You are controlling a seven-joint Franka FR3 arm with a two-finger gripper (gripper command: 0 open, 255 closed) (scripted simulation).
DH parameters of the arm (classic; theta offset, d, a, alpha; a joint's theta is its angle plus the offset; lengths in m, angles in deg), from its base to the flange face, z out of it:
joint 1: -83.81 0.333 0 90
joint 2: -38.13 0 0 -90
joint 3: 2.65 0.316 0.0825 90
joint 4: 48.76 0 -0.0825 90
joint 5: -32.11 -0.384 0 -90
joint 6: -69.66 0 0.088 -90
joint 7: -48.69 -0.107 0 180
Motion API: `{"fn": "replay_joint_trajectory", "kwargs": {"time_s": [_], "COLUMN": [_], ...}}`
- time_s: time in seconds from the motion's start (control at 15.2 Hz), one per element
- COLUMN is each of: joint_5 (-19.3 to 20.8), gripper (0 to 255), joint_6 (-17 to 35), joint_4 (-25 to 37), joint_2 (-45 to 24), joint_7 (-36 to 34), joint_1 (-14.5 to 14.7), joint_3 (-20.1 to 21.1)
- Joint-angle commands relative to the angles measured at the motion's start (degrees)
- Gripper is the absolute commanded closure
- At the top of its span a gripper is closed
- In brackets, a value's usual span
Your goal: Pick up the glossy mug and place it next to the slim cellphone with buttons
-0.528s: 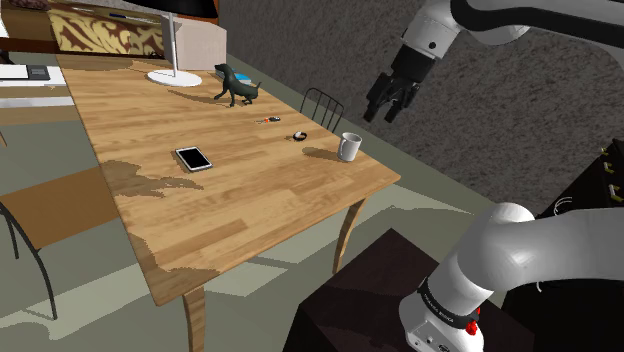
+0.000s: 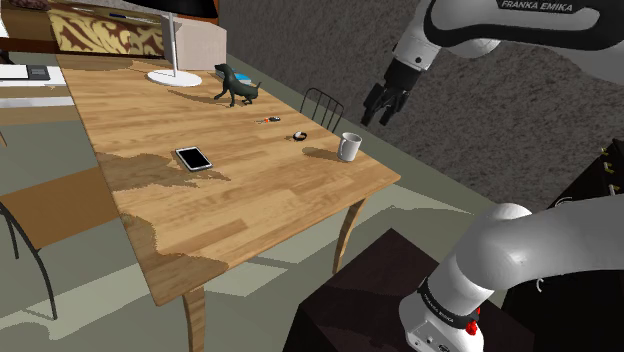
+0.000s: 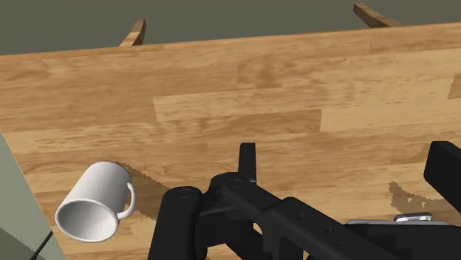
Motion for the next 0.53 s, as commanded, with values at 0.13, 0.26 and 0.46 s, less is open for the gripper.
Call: {"fn": "replay_joint_trajectory", "kwargs": {"time_s": [0.13,0.26,0.46], "joint_5": [1.6,2.1,2.4], "gripper": [0,0,0], "joint_6": [3.8,5.6,8.0], "joint_4": [1.2,2.3,4.6], "joint_2": [-5.9,-9.2,-14.6], "joint_7": [5.3,7.9,11.8], "joint_1": [-0.8,-1.1,-1.5], "joint_3": [-3.8,-5.7,-8.3]}}
